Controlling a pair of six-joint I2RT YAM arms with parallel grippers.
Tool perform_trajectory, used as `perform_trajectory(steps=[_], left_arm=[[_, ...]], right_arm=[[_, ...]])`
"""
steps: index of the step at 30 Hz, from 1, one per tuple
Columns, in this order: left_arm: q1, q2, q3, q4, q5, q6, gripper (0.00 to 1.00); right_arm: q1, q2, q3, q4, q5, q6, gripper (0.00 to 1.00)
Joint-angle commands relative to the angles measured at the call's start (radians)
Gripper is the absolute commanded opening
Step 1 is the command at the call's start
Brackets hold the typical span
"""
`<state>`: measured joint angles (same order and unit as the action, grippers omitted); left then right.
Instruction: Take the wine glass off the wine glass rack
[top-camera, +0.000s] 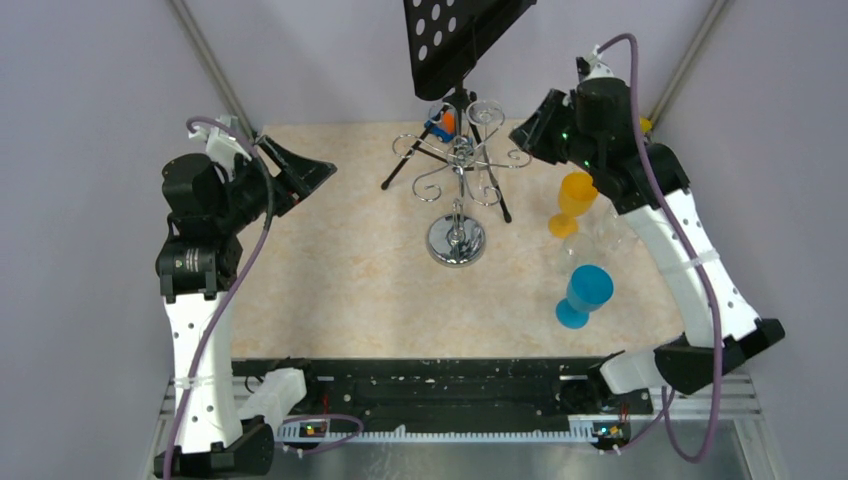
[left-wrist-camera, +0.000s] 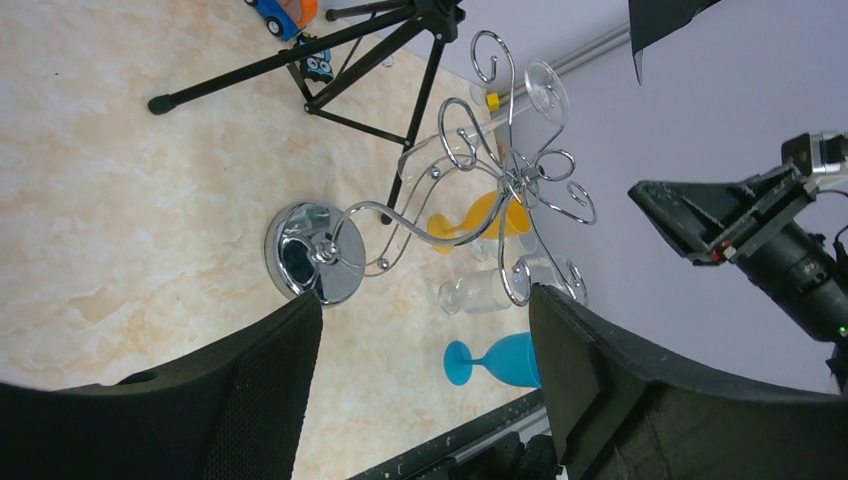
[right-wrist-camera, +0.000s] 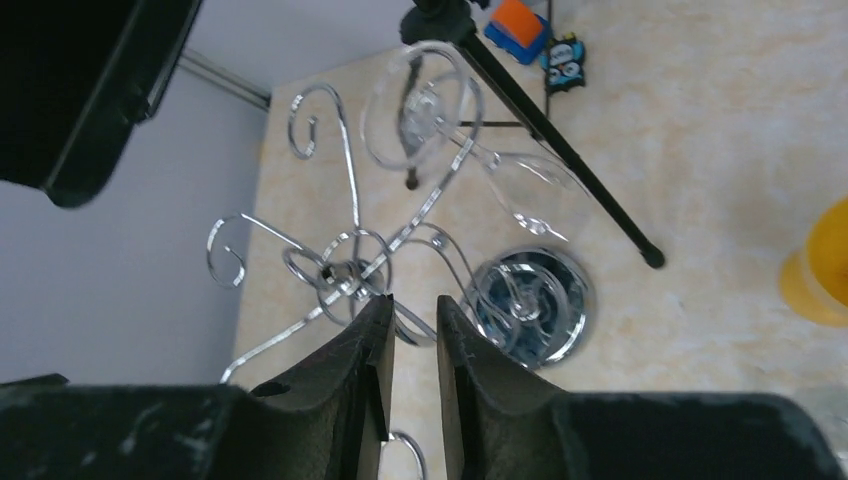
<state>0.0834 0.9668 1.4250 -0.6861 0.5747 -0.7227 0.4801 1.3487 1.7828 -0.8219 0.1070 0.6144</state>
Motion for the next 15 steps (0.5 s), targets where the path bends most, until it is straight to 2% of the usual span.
perform_trajectory(steps=[1,4,8,15], left_arm=[[-0.001,-0.003,0.01,0.028,-0.019,0.028,0.79],[-0.001,-0.008,-0.003,0.036,-0.019,0.027,0.79],[-0.001,-0.008,-0.017,0.038,-0.021,0.032,0.79],[-0.001,0.0,-0.017,0.025,-0.03,0.058,0.79]], right_arm=[[-0.01,0.119,0.098,0.142,-0.066,0.15,0.21],[-0.01,0.184,0.129,0.157,-0.05,0.227,0.2],[-0.01,0.203,0.09,0.23,-0.031,0.312,0.23],[-0.011,0.219,0.071,0.248,0.049,0.403,0.26]])
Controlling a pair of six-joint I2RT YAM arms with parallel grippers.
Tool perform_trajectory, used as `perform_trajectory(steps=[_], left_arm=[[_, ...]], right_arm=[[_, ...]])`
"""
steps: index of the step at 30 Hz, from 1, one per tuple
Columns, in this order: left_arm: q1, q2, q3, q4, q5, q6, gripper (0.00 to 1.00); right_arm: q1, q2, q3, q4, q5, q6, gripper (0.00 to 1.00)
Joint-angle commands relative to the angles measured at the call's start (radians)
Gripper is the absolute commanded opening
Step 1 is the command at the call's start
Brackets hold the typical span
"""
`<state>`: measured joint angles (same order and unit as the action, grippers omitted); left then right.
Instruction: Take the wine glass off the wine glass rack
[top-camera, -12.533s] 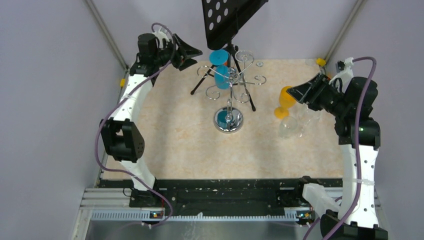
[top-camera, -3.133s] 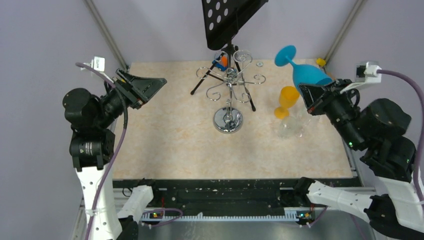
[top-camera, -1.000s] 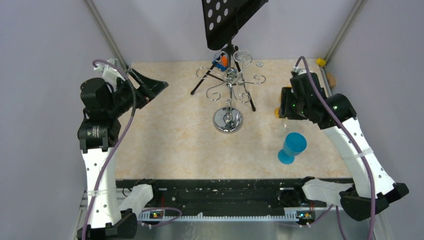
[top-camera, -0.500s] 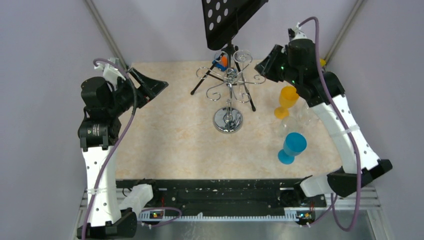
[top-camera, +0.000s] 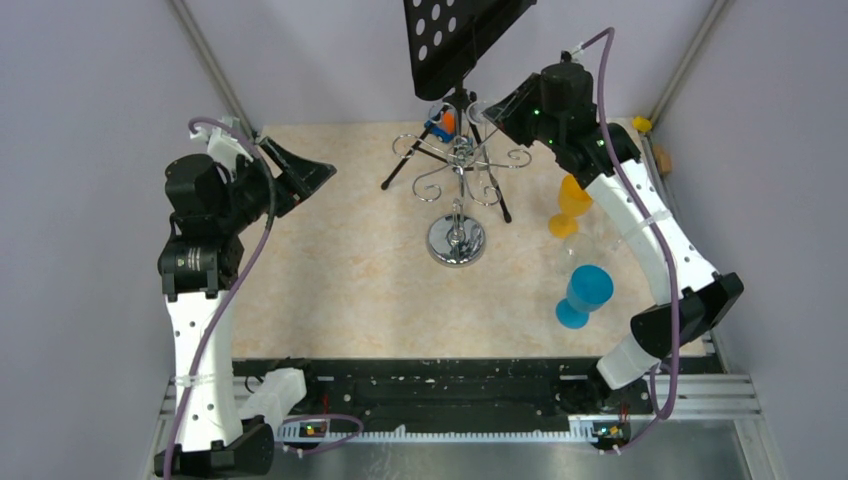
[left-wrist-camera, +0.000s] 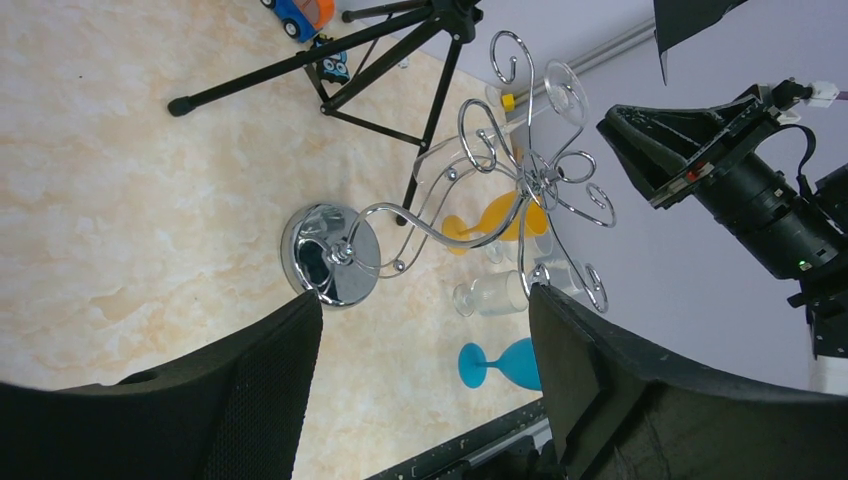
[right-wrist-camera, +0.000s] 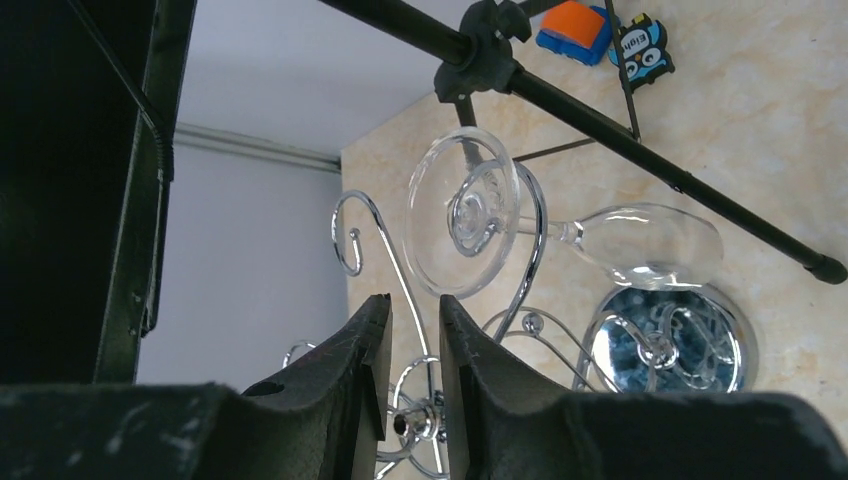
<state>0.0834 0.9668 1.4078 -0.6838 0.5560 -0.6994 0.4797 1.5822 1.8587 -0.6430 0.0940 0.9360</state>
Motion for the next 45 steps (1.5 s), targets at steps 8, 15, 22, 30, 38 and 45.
perform_trajectory(steps=[8,15,22,30,38,45], left_arm=[[-0.001,0.012,0.017,-0.003,-0.029,0.067,0.79],[-0.001,0.013,0.015,-0.01,-0.032,0.074,0.79],[-0.001,0.012,0.013,-0.015,-0.033,0.075,0.79],[-0.001,-0.002,0.014,-0.023,-0.047,0.075,0.79],[-0.001,-0.008,0.013,-0.024,-0.052,0.069,0.79],[-0.001,-0.016,0.013,-0.031,-0.056,0.069,0.79]], right_arm=[[-0.01,-0.021,-0.026,0.041,0.107,0.135,0.27],[-0.01,-0.041,-0.058,0.026,0.15,0.151,0.29],[-0.01,-0.075,-0.168,0.191,0.16,0.202,0.26],[-0.01,-0.059,-0.173,0.213,0.2,0.253,0.25],[-0.016,-0.03,-0.171,0.28,0.188,0.25,0.23],[-0.02,-0.062,-0.236,0.393,0.177,0.266,0.04]])
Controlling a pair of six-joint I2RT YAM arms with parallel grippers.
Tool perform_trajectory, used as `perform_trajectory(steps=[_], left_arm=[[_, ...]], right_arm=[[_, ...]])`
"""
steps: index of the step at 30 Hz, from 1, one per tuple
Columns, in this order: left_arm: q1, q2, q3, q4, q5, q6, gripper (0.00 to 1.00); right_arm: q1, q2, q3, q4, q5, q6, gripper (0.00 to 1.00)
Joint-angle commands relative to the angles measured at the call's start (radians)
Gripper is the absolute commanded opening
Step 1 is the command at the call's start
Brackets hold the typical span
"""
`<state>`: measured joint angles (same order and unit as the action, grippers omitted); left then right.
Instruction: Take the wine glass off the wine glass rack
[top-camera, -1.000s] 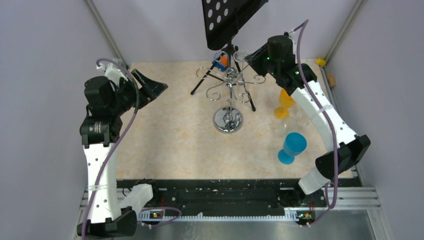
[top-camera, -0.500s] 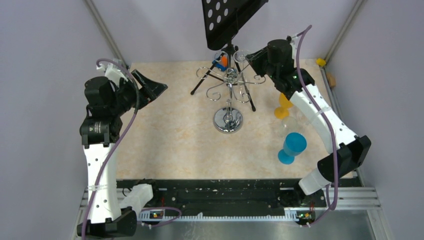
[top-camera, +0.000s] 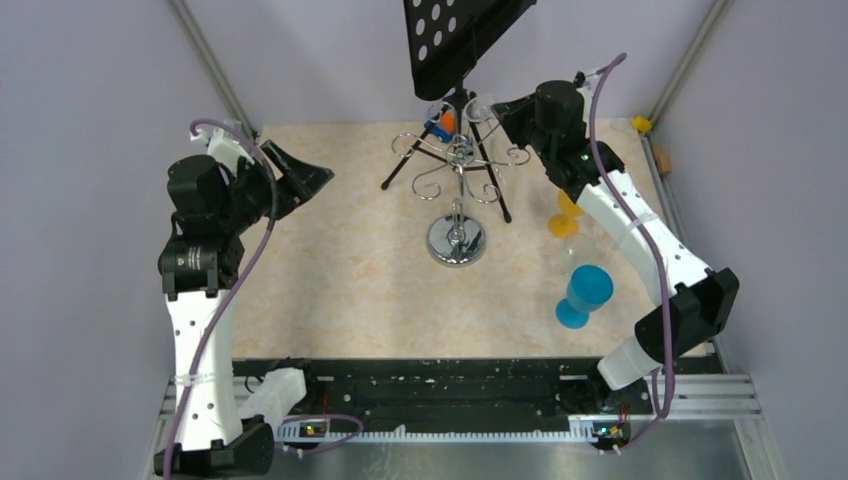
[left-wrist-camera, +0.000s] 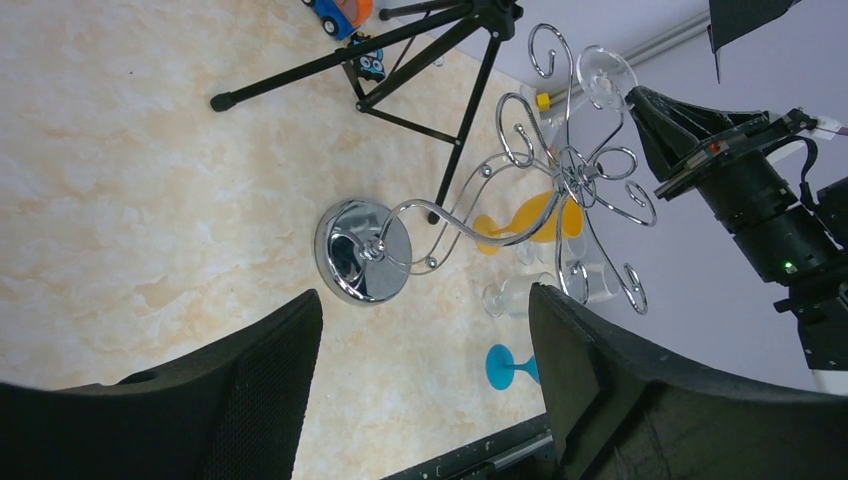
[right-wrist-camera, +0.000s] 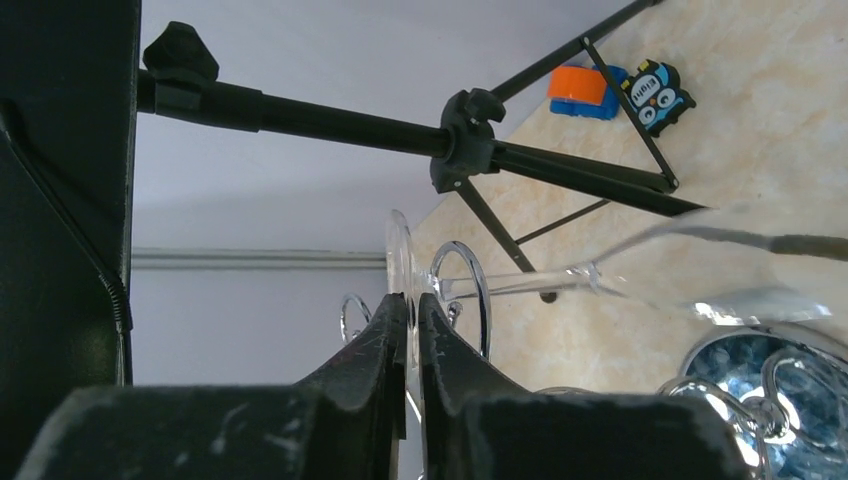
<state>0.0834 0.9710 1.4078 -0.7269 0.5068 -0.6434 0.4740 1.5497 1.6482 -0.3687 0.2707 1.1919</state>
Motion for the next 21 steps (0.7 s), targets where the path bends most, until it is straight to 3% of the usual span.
perform_trajectory(steps=[1,21], left_arm=[[-0.001,-0.021,0.014,0.012,-0.007,0.013,0.79],[-0.001,-0.025,0.017,0.011,-0.004,0.01,0.79]], right_arm=[[-0.016,-0.033,-0.033,0.13,-0.002,0.013,0.0],[-0.018,-0.115,-0.071,0.189,0.049,-0.019,0.0]])
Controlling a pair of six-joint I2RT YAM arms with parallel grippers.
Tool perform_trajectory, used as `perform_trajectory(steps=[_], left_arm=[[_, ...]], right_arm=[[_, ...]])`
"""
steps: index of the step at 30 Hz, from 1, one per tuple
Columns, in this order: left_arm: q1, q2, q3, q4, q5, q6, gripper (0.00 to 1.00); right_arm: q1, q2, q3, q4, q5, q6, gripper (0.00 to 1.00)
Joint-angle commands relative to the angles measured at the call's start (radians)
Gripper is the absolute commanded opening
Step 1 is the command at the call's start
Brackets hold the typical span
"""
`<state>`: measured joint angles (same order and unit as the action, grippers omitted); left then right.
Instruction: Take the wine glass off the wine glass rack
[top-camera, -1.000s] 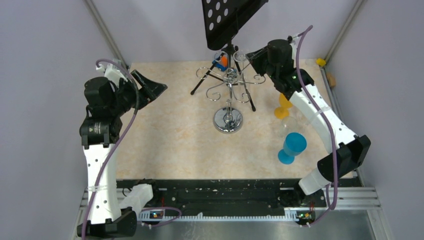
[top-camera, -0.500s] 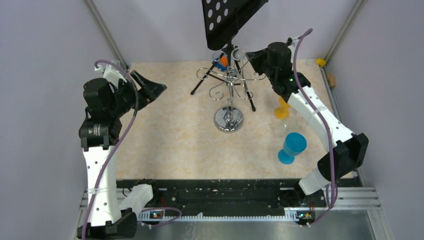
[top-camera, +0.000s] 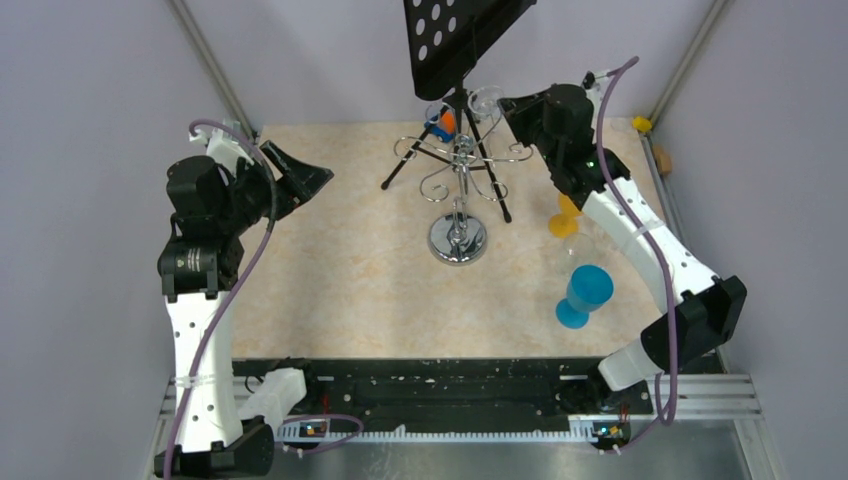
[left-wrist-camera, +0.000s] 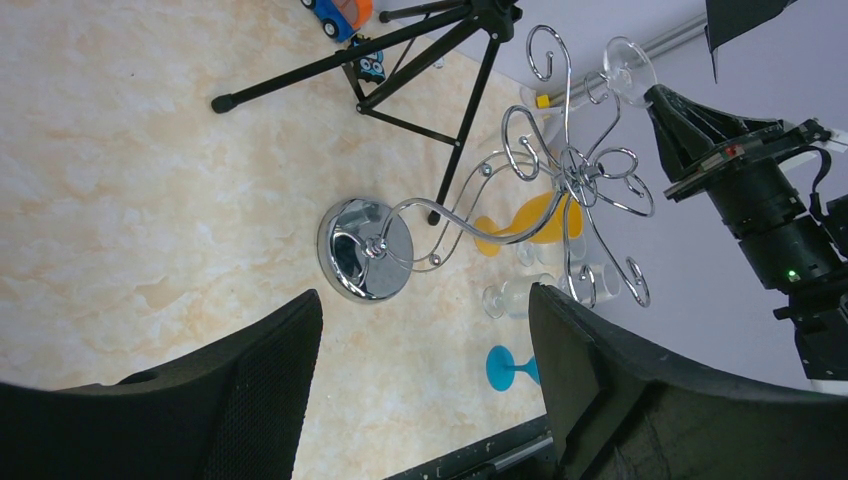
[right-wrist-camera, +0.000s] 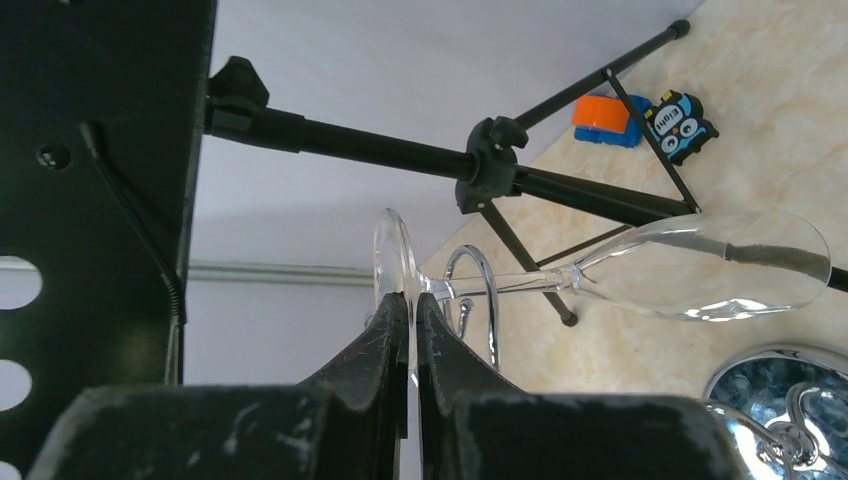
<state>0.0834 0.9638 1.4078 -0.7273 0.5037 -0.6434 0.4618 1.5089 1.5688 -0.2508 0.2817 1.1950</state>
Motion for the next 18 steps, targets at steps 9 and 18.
perform_trajectory(steps=[9,18], left_arm=[[-0.001,-0.021,0.015,0.01,0.001,0.007,0.79],[-0.001,-0.027,0.01,0.011,-0.001,0.007,0.79]], right_arm=[[-0.005,-0.097,0.016,0.007,0.04,-0.015,0.0],[-0.006,-0.127,0.031,-0.037,-0.077,0.034,0.0]])
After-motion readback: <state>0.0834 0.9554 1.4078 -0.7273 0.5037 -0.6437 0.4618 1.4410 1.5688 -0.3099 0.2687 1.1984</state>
